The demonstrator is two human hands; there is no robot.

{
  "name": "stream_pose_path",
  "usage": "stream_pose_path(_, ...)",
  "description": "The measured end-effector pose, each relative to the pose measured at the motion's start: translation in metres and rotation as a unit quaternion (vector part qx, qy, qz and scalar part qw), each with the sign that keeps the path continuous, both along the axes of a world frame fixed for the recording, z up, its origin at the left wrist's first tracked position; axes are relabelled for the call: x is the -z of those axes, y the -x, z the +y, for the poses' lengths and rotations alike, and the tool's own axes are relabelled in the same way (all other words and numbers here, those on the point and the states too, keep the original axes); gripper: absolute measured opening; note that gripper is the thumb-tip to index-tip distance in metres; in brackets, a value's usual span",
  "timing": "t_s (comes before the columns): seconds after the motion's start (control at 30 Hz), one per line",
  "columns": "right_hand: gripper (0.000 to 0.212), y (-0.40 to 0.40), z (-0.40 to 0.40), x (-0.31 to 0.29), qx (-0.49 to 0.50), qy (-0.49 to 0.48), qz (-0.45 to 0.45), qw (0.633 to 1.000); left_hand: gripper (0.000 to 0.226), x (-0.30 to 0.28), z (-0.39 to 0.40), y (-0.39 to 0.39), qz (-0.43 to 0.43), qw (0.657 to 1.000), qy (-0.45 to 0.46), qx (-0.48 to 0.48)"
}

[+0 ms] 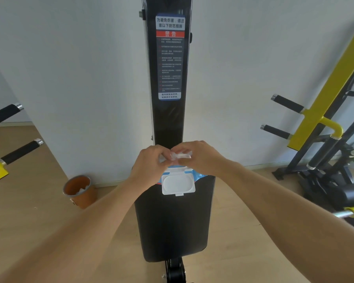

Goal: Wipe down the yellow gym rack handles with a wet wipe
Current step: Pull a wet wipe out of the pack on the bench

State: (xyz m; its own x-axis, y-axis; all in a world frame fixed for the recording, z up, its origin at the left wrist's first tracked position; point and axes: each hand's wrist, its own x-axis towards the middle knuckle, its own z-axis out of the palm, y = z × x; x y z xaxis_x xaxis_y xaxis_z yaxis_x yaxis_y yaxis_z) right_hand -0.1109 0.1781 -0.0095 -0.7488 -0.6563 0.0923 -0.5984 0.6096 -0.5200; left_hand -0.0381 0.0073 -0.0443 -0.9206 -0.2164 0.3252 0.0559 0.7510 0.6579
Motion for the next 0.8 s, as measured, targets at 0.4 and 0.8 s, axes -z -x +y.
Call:
stream_pose_path(0.4,0.025,0.000,0.002,0.014,0.105,0.092,-0.023,0.990,0.018,0.002,0.001,-0.006,-0.015,0.998,0.060,0.000)
stream_pose_path(0.8,0.008,-0.003,-0.012,0.008,0.119,0.160,-0.116,0.973,0.025,-0.009,-0.001,-0.005,0.004,0.997,-0.079,0.009)
